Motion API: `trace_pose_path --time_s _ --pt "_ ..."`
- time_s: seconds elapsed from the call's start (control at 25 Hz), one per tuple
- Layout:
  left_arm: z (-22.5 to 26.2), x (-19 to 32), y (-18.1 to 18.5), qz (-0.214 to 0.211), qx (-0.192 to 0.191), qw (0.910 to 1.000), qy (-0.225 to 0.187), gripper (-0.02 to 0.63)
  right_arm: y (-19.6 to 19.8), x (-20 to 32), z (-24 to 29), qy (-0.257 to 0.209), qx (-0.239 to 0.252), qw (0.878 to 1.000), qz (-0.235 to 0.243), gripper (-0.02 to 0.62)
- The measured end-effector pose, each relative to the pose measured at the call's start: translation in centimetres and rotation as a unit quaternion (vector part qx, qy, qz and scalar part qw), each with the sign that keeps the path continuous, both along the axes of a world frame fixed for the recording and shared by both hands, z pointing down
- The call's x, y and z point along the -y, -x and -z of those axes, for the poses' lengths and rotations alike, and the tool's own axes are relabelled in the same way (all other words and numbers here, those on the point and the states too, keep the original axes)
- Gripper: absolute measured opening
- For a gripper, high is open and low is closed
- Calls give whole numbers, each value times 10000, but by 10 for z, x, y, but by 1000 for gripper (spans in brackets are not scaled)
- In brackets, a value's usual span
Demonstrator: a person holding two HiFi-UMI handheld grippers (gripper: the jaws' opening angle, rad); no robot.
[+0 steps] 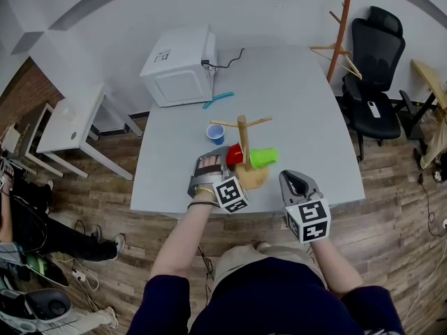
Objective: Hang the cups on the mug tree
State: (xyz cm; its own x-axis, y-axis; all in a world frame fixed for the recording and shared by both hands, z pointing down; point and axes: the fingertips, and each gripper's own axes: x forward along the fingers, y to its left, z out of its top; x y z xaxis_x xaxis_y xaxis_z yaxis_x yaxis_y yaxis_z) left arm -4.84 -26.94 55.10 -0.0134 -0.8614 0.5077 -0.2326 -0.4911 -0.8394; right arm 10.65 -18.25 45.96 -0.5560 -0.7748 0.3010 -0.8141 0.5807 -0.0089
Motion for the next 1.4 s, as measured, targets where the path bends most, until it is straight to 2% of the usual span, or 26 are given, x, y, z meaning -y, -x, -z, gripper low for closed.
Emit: trace_pose_path --time_s 0.16,0.4,0.92,1.4 --pt "0 0 -6 -113 -268 9996 70 283 2 1 1 10 -3 10000 21 34" --pt "-9 -4 -7 -78 -365 9989 267 358 6 0 0 1 14 10000 58 34" --pt "-12 -9 3 134 -583 9978 301 367 10 3 -2 33 -17 9999 149 34" --pt "-12 -30 28 560 -1055 9921 387 367 31 -2 -5 21 -95 9992 391 34"
